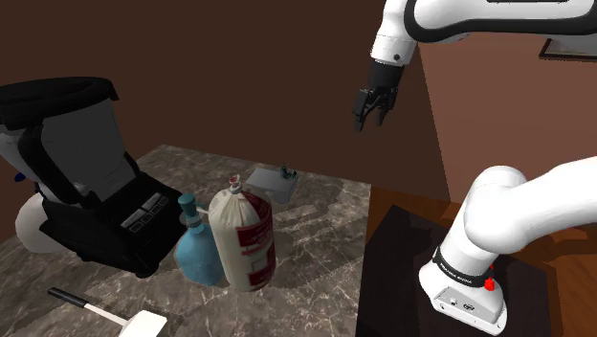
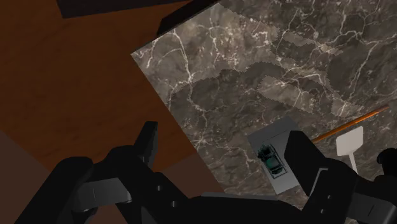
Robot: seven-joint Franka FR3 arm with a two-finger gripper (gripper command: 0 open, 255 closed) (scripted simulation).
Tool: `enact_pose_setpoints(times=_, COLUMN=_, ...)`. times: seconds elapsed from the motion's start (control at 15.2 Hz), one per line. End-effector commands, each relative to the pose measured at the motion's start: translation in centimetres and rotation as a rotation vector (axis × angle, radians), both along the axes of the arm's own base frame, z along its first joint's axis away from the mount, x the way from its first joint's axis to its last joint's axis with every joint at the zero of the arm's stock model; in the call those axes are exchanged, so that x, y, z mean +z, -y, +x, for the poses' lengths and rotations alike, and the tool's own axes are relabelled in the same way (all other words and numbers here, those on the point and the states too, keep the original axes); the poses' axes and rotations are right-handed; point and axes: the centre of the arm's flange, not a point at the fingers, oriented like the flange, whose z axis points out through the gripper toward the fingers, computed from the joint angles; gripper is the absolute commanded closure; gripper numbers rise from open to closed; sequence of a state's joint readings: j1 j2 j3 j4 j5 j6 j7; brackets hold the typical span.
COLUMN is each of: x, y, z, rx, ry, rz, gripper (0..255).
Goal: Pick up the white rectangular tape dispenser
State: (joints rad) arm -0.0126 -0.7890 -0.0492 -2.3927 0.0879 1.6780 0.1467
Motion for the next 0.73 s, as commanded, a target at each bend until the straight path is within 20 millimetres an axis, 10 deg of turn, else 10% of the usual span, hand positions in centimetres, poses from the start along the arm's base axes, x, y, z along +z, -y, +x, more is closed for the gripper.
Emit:
enact_pose_setpoints(times=0.0, x=0.0, y=0.0, z=0.0, rx=0.000, ry=0.000, rz=0.000, gripper=0)
enact_pose_setpoints(times=0.66, x=-5.1, y=-7.0, z=11.1, rx=0.059, ry=-0.024, rz=-0.081, gripper=0)
